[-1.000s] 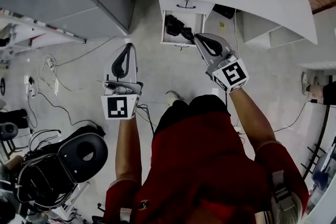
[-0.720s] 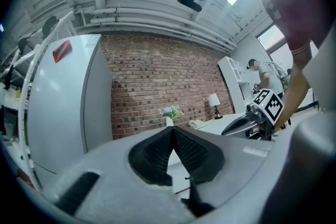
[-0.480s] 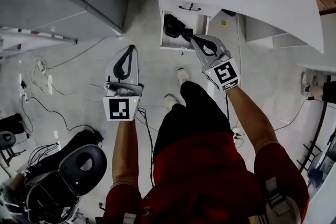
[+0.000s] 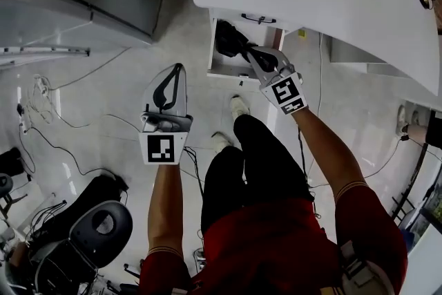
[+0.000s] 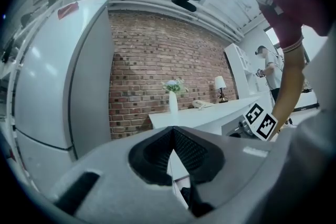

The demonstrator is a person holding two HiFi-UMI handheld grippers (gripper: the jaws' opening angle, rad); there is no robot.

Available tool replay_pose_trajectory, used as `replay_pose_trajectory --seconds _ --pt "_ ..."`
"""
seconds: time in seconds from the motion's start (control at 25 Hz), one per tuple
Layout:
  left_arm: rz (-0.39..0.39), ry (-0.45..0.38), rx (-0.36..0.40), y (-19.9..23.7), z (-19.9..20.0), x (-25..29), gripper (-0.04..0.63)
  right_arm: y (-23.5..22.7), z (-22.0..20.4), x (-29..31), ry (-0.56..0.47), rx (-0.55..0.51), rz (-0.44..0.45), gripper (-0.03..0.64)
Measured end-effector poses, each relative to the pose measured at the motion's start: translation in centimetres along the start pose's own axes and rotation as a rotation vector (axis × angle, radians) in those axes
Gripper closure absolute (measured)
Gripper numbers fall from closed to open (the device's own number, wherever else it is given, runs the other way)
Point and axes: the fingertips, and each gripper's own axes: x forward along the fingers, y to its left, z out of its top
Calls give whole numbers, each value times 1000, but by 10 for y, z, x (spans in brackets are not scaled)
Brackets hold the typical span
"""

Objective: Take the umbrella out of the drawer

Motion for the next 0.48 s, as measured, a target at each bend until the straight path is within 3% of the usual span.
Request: replay_pose_trajectory --seconds 0.24,0.48 --pt "17 30 -11 13 -50 30 589 -15 -70 61 116 -7 53 555" --pt "25 54 -6 24 -96 38 589 -16 -130 112 200 -5 90 467"
